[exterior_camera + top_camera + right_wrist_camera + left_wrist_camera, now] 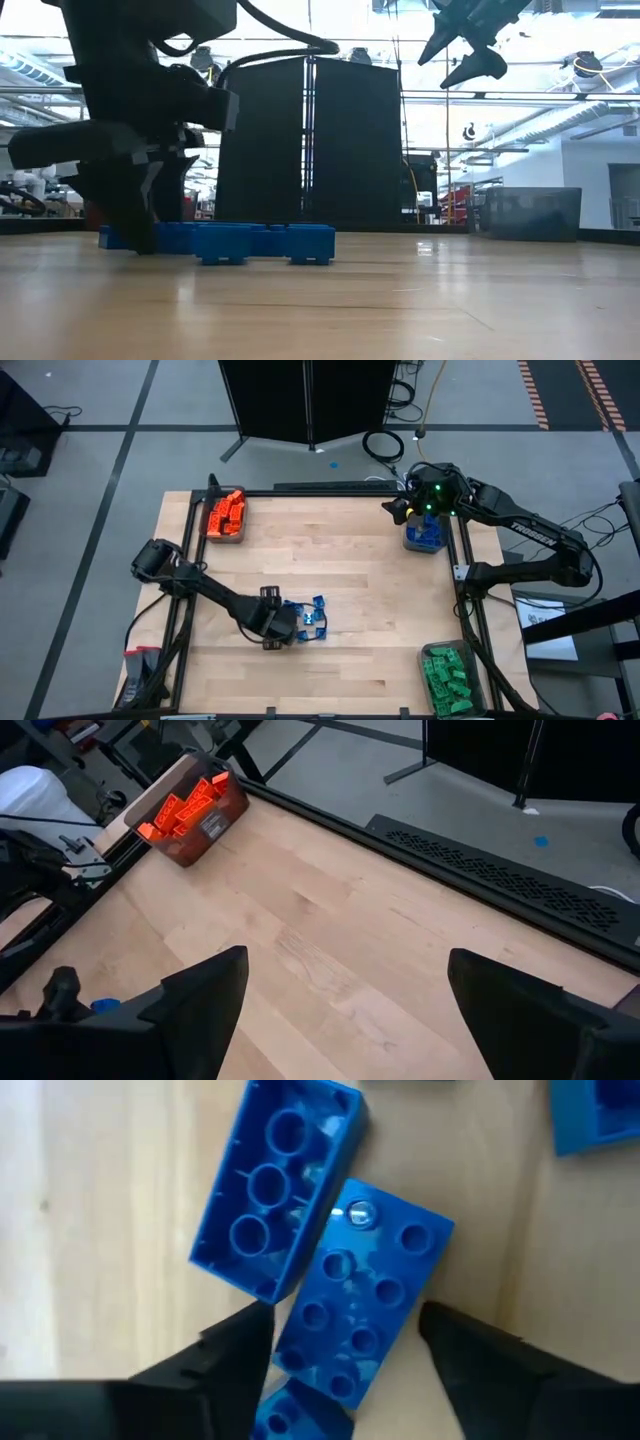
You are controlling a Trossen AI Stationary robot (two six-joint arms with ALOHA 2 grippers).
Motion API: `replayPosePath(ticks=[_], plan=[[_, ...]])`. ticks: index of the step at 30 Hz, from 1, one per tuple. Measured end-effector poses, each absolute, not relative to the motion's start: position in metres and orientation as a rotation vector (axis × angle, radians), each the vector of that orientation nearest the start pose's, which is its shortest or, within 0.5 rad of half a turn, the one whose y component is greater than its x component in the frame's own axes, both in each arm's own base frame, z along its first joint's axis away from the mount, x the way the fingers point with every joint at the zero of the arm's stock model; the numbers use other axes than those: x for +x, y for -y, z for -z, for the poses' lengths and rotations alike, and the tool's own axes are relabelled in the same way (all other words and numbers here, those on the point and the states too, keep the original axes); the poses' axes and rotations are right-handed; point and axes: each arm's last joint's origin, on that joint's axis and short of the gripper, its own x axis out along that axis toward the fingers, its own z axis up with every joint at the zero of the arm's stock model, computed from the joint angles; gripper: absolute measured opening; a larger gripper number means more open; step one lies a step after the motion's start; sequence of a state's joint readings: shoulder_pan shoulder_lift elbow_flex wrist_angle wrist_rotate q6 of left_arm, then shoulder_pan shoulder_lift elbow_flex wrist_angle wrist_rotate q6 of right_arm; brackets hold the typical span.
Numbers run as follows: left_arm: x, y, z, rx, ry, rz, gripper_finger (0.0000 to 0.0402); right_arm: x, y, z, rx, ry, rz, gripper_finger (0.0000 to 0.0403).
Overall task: Sort blocks
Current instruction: Put the blue game piece into the top right black bin
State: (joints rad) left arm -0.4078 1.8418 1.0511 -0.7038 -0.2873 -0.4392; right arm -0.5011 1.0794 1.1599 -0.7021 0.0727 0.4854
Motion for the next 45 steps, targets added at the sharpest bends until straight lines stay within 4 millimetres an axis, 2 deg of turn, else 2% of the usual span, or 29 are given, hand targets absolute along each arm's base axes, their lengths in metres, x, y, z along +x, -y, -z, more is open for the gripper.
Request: replayPosePath(ticks=[8, 13, 17, 21, 25, 31, 36, 38, 41, 45], plan=[[0.294, 0.106, -0.126, 0.063, -1.405, -0.137, 0.0135, 0.188, 0.101, -0.360, 0.587, -0.475, 0.682, 0.0338], [0.296, 0.107, -0.131, 0.063, -1.426, -0.140, 0.0127, 0.192, 0.096, -0.361, 0.572, -0.462, 0.647, 0.0338], [0.299, 0.108, -0.150, 0.019, -1.379, -0.150, 0.0127, 0.196, 0.089, -0.370, 0.524, -0.388, 0.580, 0.0338], [0.302, 0.105, -0.194, -0.071, -1.202, -0.194, 0.0127, 0.192, 0.081, -0.385, 0.487, -0.278, 0.509, 0.0338], [0.293, 0.097, -0.233, -0.130, -1.049, -0.283, 0.0127, 0.183, 0.072, -0.399, 0.467, -0.181, 0.466, 0.0338], [0.281, 0.085, -0.315, -0.240, -0.494, -0.440, 0.0127, 0.175, 0.051, -0.423, 0.385, -0.029, 0.224, 0.0338], [0.271, 0.079, -0.386, -0.229, -0.022, -0.397, 0.0127, 0.181, 0.035, -0.439, 0.312, 0.120, 0.082, 0.0338], [0.271, 0.080, -0.401, -0.196, 0.098, -0.354, 0.0127, 0.187, 0.030, -0.443, 0.288, 0.168, 0.042, 0.0338], [0.271, 0.081, -0.412, -0.167, 0.198, -0.305, 0.0127, 0.202, 0.023, -0.444, 0.266, 0.207, -0.005, 0.0338], [0.279, 0.080, -0.408, -0.171, 0.203, -0.267, 0.0127, 0.223, 0.018, -0.440, 0.255, 0.226, -0.043, 0.0338]])
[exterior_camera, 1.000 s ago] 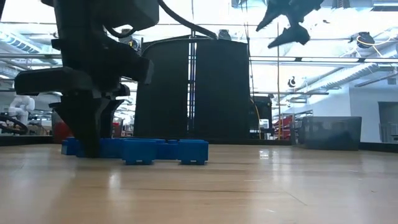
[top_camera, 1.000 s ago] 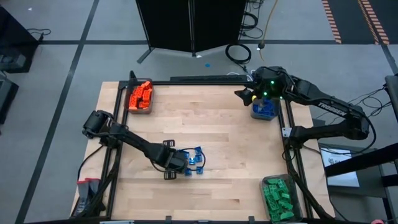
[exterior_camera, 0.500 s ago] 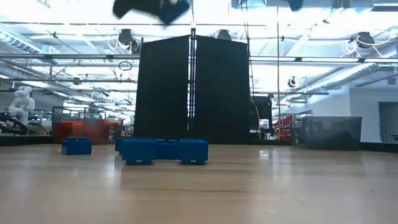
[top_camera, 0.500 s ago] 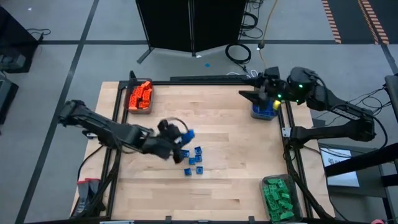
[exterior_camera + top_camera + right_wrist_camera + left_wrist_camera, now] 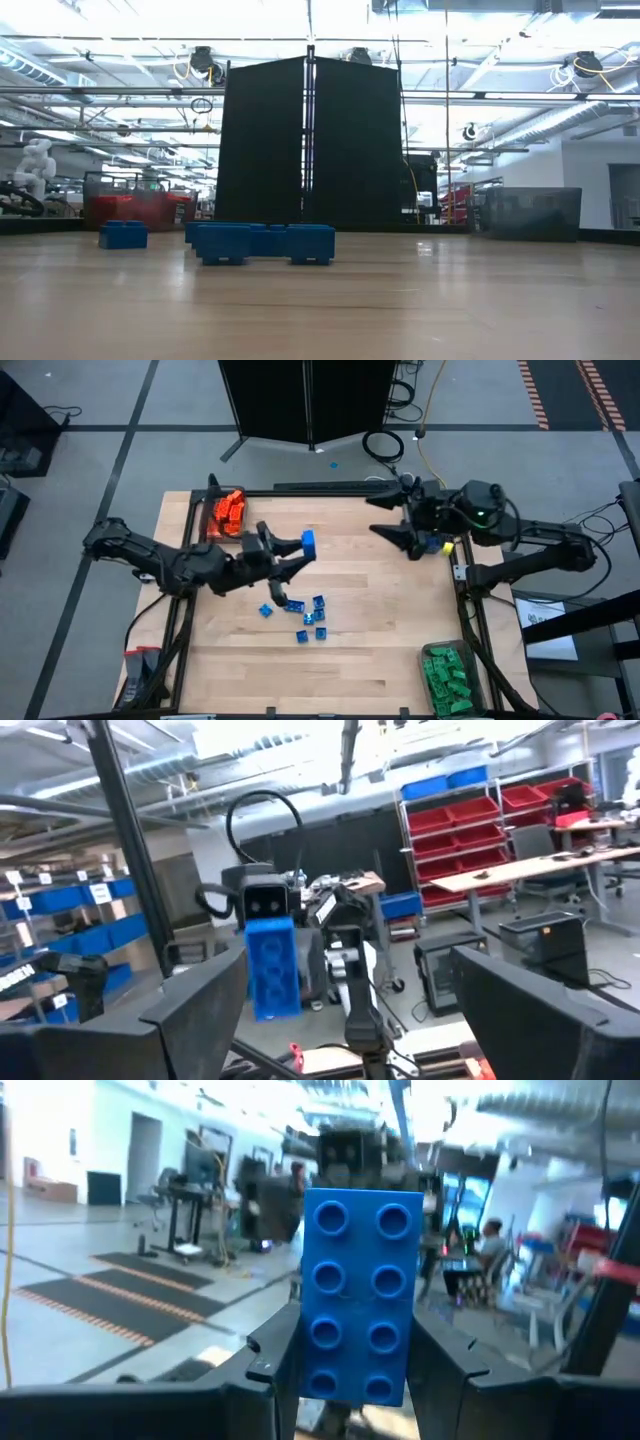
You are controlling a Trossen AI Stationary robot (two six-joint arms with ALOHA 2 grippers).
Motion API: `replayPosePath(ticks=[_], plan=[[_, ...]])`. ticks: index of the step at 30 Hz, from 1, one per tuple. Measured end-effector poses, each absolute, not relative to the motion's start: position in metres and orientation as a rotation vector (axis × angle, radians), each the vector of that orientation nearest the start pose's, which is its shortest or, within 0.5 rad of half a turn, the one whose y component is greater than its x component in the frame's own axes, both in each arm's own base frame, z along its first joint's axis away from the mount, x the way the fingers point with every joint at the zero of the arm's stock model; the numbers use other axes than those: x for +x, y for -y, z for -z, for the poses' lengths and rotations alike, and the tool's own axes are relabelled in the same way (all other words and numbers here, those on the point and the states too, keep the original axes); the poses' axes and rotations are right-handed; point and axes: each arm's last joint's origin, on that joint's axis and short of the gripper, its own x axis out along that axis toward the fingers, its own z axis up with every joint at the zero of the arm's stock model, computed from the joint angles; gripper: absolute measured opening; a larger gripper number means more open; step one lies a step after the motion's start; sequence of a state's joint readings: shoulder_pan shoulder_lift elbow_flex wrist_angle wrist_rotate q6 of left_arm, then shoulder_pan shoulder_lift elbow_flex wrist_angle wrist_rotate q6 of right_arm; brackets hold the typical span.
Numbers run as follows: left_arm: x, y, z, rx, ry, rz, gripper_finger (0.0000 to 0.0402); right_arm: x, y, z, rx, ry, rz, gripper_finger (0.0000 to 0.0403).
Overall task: Sort blocks
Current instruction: Put the blue game piece into the top right black bin
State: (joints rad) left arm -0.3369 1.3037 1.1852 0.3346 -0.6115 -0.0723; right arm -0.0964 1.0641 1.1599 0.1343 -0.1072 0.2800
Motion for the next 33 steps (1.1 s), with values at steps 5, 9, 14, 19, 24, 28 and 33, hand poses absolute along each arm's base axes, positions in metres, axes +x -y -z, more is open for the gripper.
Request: replayPosePath(ticks=[5, 9, 14, 19, 24, 28, 33], plan=[[0.290, 0.084, -0.398, -0.176, 0.172, -0.236, 0.0127, 0.253, 0.014, -0.426, 0.252, 0.202, -0.069, 0.0338], [0.295, 0.086, -0.393, -0.176, 0.154, -0.234, 0.0127, 0.270, 0.012, -0.419, 0.255, 0.185, -0.083, 0.0338], [0.294, 0.085, -0.394, -0.194, 0.160, -0.232, 0.0127, 0.289, 0.006, -0.422, 0.255, 0.163, -0.155, 0.0338], [0.295, 0.084, -0.393, -0.194, 0.159, -0.235, 0.0127, 0.311, -0.005, -0.427, 0.244, 0.150, -0.250, 0.0338], [0.295, 0.084, -0.393, -0.193, 0.156, -0.234, 0.0127, 0.329, -0.010, -0.429, 0.239, 0.135, -0.322, 0.0338], [0.295, 0.084, -0.393, -0.194, 0.158, -0.234, 0.0127, 0.335, -0.011, -0.426, 0.242, 0.122, -0.324, 0.0338], [0.295, 0.084, -0.393, -0.193, 0.157, -0.234, 0.0127, 0.336, -0.011, -0.425, 0.233, 0.117, -0.322, 0.0323]])
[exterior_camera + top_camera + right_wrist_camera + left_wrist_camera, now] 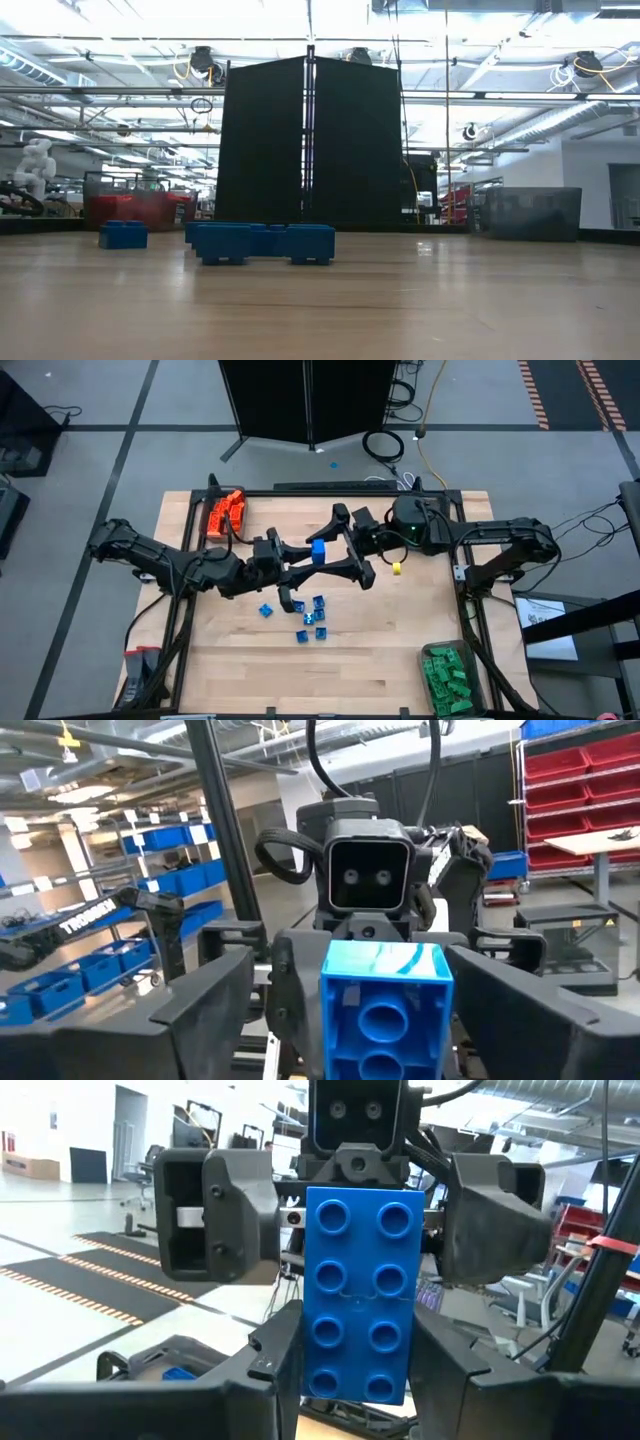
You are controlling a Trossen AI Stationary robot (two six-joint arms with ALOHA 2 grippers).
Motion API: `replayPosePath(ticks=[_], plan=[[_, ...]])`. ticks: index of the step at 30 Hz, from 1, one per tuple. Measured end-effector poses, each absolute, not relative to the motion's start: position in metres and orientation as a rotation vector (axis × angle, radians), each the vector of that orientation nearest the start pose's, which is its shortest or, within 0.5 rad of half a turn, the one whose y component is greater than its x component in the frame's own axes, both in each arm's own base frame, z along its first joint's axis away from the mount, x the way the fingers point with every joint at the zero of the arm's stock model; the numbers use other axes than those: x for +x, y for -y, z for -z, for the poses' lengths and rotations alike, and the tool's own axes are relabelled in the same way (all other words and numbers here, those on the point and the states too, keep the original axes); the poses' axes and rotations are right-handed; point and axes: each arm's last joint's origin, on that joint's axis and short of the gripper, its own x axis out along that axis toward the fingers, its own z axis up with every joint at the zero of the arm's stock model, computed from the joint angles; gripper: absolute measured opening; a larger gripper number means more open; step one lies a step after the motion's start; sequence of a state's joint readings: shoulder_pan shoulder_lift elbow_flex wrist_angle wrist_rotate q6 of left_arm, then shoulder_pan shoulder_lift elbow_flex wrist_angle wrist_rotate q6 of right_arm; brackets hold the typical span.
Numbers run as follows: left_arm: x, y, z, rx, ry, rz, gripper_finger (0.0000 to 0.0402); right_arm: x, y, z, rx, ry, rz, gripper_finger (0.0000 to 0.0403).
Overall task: Sort blocks
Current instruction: Put the blue game piece into the top right black bin
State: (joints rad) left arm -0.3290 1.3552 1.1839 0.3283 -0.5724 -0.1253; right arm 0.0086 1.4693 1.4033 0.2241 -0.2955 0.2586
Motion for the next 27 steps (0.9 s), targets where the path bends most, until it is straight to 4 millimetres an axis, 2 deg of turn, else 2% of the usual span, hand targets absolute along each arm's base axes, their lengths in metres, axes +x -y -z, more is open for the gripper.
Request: replayPosePath(ticks=[4, 10, 17, 23, 27], plan=[[0.2948, 0.0841, -0.3931, -0.193, 0.156, -0.234, 0.0127, 0.3360, -0.0112, -0.4243, 0.207, 0.115, -0.317, 0.0271], [0.2947, 0.0840, -0.3928, -0.189, 0.153, -0.235, 0.0127, 0.3362, -0.0082, -0.4210, 0.198, 0.081, -0.299, 0.0123], [0.2947, 0.0842, -0.3926, -0.170, 0.148, -0.235, 0.0134, 0.3359, -0.0079, -0.4208, 0.157, 0.082, -0.297, 0.0123], [0.2945, 0.0842, -0.3925, -0.176, 0.147, -0.240, 0.0234, 0.3364, -0.0076, -0.4202, 0.139, 0.083, -0.283, 0.0123], [0.2953, 0.0830, -0.3837, -0.211, 0.068, -0.268, 0.0282, 0.3302, -0.0041, -0.4243, 0.105, 0.089, -0.175, 0.0123]])
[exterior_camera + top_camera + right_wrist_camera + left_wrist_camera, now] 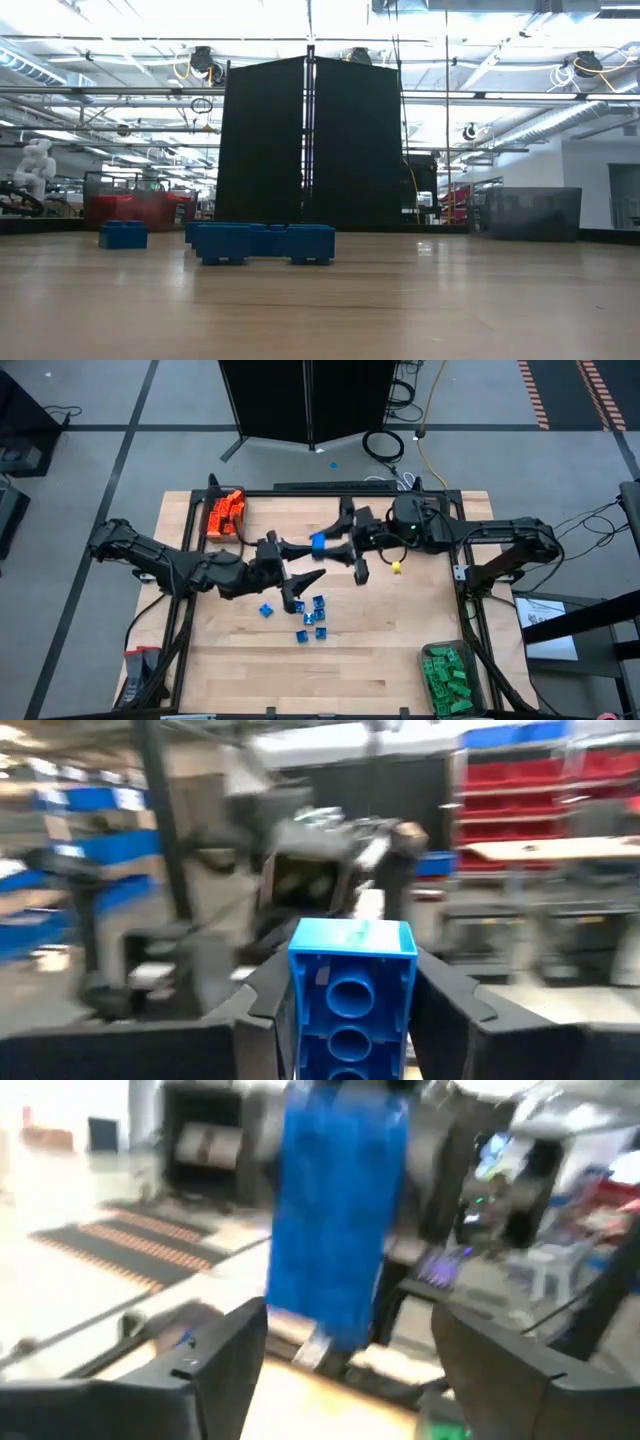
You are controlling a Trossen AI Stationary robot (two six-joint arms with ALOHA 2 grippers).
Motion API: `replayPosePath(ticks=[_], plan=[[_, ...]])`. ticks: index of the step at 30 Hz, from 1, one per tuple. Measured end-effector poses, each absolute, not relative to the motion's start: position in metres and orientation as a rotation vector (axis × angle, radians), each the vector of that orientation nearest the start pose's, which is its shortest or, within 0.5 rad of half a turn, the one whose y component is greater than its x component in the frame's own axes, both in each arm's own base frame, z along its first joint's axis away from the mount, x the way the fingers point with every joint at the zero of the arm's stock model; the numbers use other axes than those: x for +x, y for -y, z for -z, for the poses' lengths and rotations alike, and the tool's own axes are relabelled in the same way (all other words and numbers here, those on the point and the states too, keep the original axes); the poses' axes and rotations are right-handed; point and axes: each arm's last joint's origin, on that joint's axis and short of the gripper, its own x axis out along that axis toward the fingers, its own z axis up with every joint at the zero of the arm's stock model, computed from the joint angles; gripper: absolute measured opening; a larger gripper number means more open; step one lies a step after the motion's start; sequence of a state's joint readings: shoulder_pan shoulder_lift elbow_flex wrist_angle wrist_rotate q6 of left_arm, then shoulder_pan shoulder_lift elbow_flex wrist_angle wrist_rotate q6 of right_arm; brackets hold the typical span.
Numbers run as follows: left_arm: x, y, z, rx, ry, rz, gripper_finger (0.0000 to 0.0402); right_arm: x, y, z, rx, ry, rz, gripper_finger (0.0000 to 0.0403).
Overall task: Sort blocks
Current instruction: Put the blue game piece into the top right black bin
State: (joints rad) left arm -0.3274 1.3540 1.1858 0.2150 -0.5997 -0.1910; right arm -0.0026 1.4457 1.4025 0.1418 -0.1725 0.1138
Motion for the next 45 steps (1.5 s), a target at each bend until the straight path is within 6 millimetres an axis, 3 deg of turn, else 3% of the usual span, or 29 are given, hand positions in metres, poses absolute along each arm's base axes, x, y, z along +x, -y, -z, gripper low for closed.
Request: replayPosePath(ticks=[5, 8, 13, 16, 19, 25, 29, 34, 40, 45], plan=[[0.295, 0.082, -0.371, -0.234, -0.041, -0.313, 0.0294, 0.296, 0.013, -0.442, 0.048, 0.064, 0.038, 0.0123], [0.293, 0.079, -0.361, -0.258, -0.114, -0.372, 0.0295, 0.267, 0.024, -0.442, 0.061, -0.071, 0.309, 0.0123], [0.286, 0.061, -0.338, -0.413, -0.268, -0.563, 0.0295, 0.213, 0.044, -0.411, 0.140, -0.437, 0.893, 0.0123], [0.279, 0.051, -0.324, -0.467, -0.385, -0.652, 0.0296, 0.190, 0.053, -0.385, 0.229, -0.614, 1.098, 0.0123], [0.273, 0.045, -0.317, -0.470, -0.463, -0.703, 0.0296, 0.183, 0.066, -0.348, 0.328, -0.728, 1.235, 0.0123], [0.272, 0.042, -0.314, -0.485, -0.517, -0.679, 0.0296, 0.183, 0.094, -0.257, 0.686, -0.789, 1.225, 0.0123], [0.270, 0.043, -0.312, -0.483, -0.565, -0.662, 0.0296, 0.179, 0.100, -0.225, 0.822, -0.692, 1.297, 0.0123], [0.268, 0.043, -0.309, -0.477, -0.599, -0.663, 0.0296, 0.170, 0.107, -0.218, 0.844, -0.684, 1.372, 0.0123], [0.268, 0.043, -0.309, -0.469, -0.603, -0.661, 0.0296, 0.170, 0.117, -0.229, 0.836, -0.632, 1.401, 0.0123], [0.268, 0.043, -0.309, -0.468, -0.604, -0.662, 0.0296, 0.160, 0.121, -0.227, 0.833, -0.692, 1.462, 0.0123]])
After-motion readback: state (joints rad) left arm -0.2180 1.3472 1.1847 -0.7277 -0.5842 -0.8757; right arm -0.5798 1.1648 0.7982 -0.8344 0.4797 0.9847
